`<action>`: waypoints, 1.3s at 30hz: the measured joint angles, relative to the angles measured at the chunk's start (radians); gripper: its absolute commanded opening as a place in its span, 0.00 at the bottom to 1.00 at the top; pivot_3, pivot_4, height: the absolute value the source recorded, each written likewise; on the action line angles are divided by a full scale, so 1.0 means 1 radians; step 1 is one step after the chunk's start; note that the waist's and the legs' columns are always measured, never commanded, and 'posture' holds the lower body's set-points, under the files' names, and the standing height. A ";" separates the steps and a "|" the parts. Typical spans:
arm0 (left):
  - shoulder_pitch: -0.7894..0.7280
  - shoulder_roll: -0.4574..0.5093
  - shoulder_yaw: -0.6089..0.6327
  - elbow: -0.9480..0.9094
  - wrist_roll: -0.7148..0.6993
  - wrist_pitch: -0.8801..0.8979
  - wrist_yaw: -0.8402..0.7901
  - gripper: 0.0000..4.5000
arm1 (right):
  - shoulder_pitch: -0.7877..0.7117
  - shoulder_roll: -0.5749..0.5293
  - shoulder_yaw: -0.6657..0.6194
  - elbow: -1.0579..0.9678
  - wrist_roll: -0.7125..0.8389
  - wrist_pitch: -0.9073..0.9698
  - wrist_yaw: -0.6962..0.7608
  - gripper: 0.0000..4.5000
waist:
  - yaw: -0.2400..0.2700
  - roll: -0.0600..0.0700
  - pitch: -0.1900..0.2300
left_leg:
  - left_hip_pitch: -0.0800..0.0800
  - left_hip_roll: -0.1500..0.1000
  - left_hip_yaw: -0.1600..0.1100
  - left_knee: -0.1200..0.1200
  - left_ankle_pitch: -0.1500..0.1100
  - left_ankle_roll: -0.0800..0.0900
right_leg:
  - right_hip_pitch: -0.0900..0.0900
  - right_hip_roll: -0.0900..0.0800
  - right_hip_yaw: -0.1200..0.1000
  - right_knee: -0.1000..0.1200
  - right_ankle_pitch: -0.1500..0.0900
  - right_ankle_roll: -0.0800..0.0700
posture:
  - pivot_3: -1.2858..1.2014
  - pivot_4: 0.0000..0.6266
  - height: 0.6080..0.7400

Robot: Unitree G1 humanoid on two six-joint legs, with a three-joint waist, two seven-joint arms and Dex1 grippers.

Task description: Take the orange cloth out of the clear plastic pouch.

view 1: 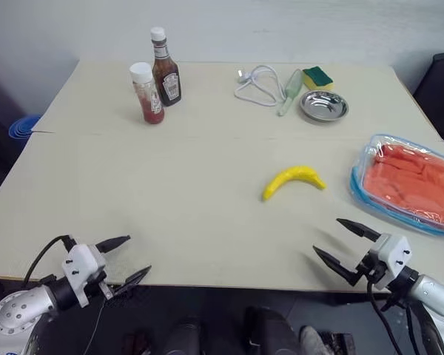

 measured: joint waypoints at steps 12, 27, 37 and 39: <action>-0.010 -0.004 0.015 -0.044 -0.176 0.125 -0.070 1.00 | -0.045 0.003 0.000 0.000 -0.008 -0.003 0.022 1.00 | 0.001 -0.001 0.001 | 0.000 0.000 0.000 0.000 0.001 -0.002 | 0.000 0.000 0.000 0.000 0.000 0.000 | 0.52 0.24 1.00; -0.101 0.007 0.014 -0.047 -0.199 0.120 -0.130 1.00 | -0.076 0.003 -0.004 0.029 -0.003 -0.008 0.030 1.00 | -0.003 0.000 0.001 | 0.000 0.000 0.001 0.000 0.002 -0.003 | 0.000 0.000 0.000 0.000 0.000 0.000 | 0.52 0.24 1.00; -0.252 -0.001 -0.064 -0.094 -0.281 0.245 -0.118 1.00 | -0.739 -0.144 0.230 0.290 -0.094 0.312 0.180 1.00 | -0.012 0.001 0.003 | -0.001 0.000 -0.001 0.001 0.003 -0.005 | 0.000 0.001 -0.002 0.002 0.000 0.000 | 0.52 0.24 1.00; -0.276 -0.010 -0.086 -0.097 -0.280 0.246 -0.118 1.00 | -0.875 -0.129 0.315 0.432 -0.182 0.316 0.195 1.00 | -0.015 0.002 0.003 | -0.001 -0.001 -0.001 0.001 0.004 -0.005 | -0.001 0.001 -0.002 0.001 0.000 0.000 | 0.52 0.24 1.00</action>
